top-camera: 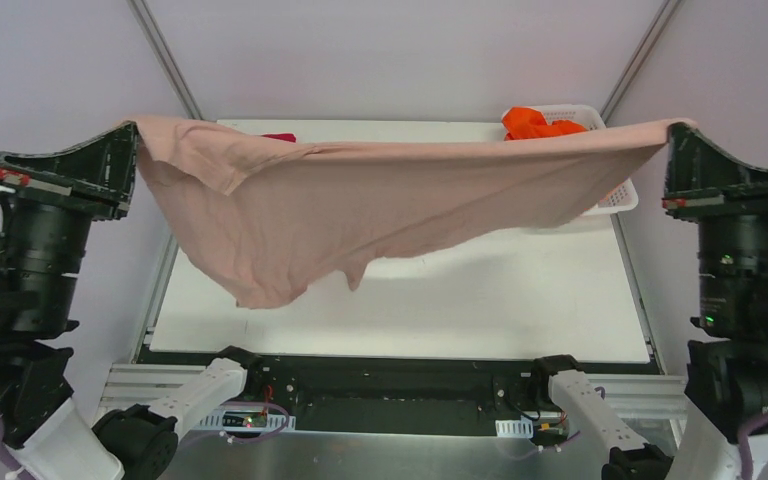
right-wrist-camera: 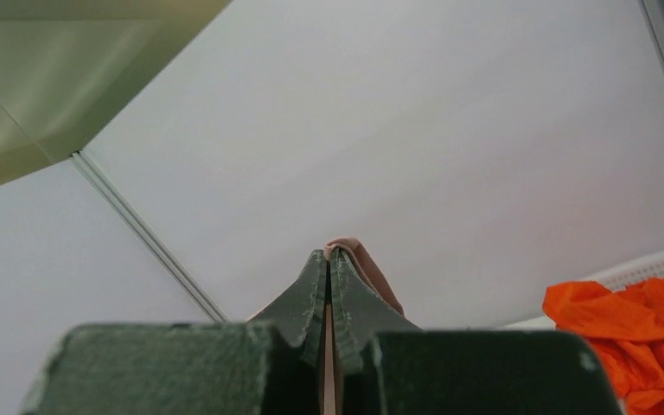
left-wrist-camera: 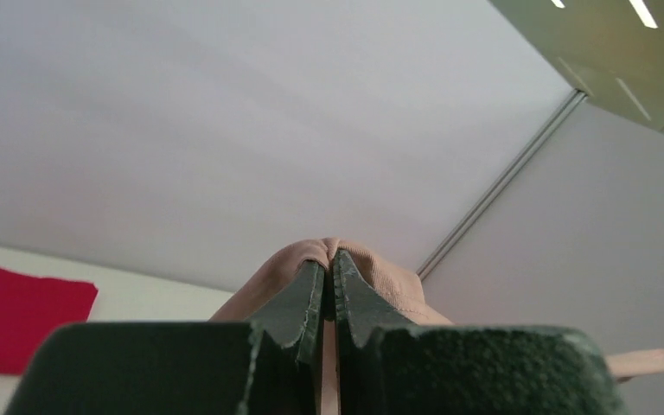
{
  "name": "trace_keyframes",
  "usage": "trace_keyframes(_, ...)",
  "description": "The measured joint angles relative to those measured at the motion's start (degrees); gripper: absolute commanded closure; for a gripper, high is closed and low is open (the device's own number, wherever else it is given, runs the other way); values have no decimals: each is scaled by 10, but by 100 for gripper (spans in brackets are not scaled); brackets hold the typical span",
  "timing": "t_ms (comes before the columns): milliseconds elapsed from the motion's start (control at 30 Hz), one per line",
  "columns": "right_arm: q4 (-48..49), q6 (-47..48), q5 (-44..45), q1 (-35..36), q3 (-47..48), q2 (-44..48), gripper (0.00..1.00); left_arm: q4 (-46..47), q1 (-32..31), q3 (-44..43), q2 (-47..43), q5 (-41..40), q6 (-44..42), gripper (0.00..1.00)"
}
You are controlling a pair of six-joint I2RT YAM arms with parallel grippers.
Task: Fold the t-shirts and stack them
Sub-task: Flatten out the tshirt
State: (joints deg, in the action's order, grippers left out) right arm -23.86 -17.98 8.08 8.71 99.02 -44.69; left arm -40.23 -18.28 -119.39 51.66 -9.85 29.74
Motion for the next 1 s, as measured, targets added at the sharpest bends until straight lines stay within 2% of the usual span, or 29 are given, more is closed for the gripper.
trace_keyframes(167,-29,18,-4,0,99,-10,100,0,0,-94,23,35,-30,100)
trace_keyframes(333,-40,34,-4,0,152,-37,100,1,0,-141,47,44,-42,100)
trace_keyframes(467,-40,47,1,0,150,-77,100,8,0,-158,94,13,-63,100)
trace_keyframes(767,-1,76,26,0,62,-187,100,33,0,-162,302,-124,-136,100)
trace_keyframes(900,26,84,30,0,62,-254,100,35,0,-181,386,-150,-171,100)
trace_keyframes(1000,35,87,32,0,89,-304,100,38,0,-204,412,-159,-189,100)
